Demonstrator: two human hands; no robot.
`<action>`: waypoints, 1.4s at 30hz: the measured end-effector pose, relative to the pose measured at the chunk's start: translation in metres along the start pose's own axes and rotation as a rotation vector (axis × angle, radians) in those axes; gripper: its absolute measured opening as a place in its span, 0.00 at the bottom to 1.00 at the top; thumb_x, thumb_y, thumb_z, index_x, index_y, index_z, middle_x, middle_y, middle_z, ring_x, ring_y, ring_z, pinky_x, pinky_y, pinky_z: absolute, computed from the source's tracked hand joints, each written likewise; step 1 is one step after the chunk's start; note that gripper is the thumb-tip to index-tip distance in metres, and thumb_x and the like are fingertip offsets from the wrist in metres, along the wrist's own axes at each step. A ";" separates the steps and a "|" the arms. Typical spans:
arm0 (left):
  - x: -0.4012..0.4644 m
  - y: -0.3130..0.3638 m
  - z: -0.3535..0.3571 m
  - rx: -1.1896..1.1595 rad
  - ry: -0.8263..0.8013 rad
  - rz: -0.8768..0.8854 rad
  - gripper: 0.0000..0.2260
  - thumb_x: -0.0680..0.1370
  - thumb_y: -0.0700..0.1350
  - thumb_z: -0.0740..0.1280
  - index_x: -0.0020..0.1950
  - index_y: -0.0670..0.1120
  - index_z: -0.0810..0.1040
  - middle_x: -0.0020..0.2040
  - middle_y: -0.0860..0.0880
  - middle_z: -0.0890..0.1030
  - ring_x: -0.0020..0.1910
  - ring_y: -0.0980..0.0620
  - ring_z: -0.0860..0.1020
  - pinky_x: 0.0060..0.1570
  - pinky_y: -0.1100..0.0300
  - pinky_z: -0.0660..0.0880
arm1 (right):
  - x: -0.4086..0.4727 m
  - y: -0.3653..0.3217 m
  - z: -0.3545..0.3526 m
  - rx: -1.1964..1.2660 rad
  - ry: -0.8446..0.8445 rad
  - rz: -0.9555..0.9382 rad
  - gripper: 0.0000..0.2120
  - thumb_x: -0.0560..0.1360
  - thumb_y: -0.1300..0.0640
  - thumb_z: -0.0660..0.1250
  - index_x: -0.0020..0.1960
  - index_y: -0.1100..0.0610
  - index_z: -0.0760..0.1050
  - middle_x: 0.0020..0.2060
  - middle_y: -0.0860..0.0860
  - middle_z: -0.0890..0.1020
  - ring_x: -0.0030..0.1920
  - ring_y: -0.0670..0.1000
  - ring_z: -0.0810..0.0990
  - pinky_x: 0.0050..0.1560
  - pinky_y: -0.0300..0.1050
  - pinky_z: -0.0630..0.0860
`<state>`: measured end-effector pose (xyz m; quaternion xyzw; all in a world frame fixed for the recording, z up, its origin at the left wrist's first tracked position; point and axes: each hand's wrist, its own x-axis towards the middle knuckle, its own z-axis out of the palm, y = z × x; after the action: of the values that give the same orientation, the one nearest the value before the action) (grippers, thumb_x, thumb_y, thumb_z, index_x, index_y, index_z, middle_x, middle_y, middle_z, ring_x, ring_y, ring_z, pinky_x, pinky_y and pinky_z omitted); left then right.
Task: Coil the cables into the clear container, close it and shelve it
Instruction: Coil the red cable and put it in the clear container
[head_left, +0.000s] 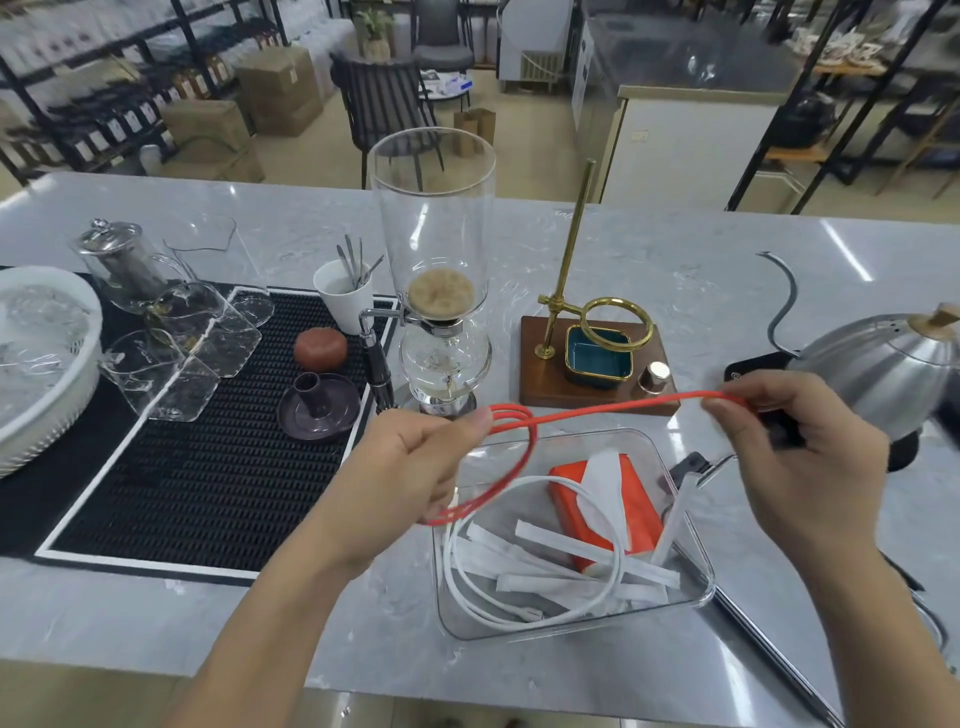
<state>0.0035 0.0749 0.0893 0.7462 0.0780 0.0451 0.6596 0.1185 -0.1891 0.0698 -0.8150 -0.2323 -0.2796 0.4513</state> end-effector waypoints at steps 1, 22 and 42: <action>0.000 -0.001 -0.001 -0.107 -0.012 -0.051 0.24 0.74 0.56 0.66 0.23 0.50 0.59 0.22 0.50 0.56 0.24 0.50 0.55 0.25 0.61 0.56 | -0.001 0.002 -0.001 0.007 0.017 0.030 0.04 0.74 0.58 0.72 0.48 0.55 0.78 0.37 0.47 0.80 0.37 0.40 0.75 0.41 0.36 0.72; 0.005 -0.004 0.007 -1.106 -0.156 -0.306 0.14 0.82 0.47 0.55 0.39 0.44 0.72 0.24 0.54 0.62 0.20 0.58 0.55 0.20 0.66 0.53 | -0.025 -0.007 0.006 -0.300 -0.732 -0.033 0.08 0.73 0.61 0.72 0.49 0.50 0.83 0.42 0.44 0.81 0.39 0.49 0.81 0.38 0.48 0.79; -0.007 -0.012 0.050 -0.455 -0.140 -0.237 0.16 0.80 0.53 0.57 0.44 0.43 0.77 0.35 0.48 0.75 0.32 0.54 0.75 0.34 0.60 0.71 | -0.032 -0.084 0.013 0.455 -1.097 0.208 0.02 0.74 0.56 0.74 0.45 0.52 0.81 0.35 0.43 0.82 0.34 0.43 0.80 0.41 0.41 0.78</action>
<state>0.0043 0.0263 0.0715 0.5658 0.1066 -0.0677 0.8148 0.0452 -0.1407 0.0937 -0.7419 -0.4043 0.2837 0.4535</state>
